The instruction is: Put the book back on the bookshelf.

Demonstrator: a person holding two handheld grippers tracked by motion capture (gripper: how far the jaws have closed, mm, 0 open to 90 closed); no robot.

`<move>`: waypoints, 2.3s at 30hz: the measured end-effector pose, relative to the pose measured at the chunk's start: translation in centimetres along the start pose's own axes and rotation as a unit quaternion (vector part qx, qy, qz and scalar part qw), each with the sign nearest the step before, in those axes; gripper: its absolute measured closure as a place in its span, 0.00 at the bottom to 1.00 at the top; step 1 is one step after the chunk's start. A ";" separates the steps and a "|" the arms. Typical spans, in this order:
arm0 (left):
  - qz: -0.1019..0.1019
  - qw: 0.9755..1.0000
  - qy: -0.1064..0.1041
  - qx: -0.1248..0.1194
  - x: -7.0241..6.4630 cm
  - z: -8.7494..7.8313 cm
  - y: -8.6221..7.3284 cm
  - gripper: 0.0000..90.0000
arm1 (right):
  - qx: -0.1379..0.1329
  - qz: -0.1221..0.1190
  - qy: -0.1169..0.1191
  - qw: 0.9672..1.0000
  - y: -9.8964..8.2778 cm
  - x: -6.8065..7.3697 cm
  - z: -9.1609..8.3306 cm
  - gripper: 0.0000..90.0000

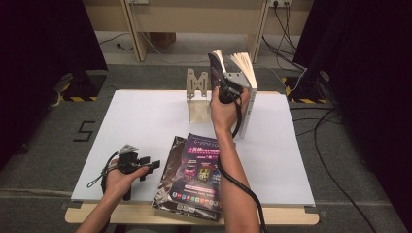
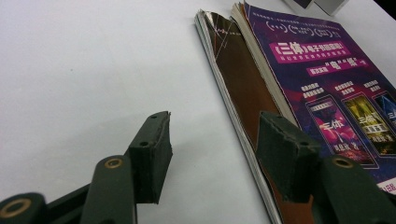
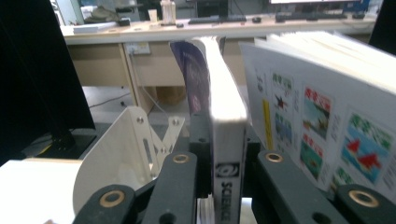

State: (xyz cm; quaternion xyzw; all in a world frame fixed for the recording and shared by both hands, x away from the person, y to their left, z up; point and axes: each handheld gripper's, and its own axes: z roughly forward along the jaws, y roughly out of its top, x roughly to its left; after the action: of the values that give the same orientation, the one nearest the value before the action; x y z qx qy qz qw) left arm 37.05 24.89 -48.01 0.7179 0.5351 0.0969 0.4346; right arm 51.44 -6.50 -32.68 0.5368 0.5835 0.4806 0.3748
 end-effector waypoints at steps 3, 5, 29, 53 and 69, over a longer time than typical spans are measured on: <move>0.001 1.000 -0.001 0.000 -0.1 0.0 0.0 0.49 | 0.016 -0.003 -0.002 1.000 -0.1 -0.2 -0.5 0.90; 0.001 1.000 -0.002 0.000 -0.1 0.0 0.0 0.49 | 0.023 -0.004 -0.002 1.000 -0.1 -0.3 -0.8 0.90; 0.003 1.000 -0.001 -0.002 -0.1 0.0 0.0 0.49 | 0.066 -0.011 0.008 0.998 1.7 -0.8 0.2 0.90; 0.001 1.000 0.001 -0.001 0.1 0.0 0.0 0.49 | 0.021 -0.012 -0.020 1.000 1.5 -0.7 1.3 0.92; 0.002 1.000 0.000 -0.001 0.1 0.0 0.0 0.49 | 0.024 -0.025 -0.041 0.999 1.5 -0.7 1.7 0.88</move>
State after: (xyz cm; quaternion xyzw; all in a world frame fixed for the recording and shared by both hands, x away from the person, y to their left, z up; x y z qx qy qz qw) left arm 37.09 24.92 -48.07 0.7186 0.5338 0.0979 0.4349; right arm 53.51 -6.96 -31.72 0.5499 0.5922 0.4345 0.3977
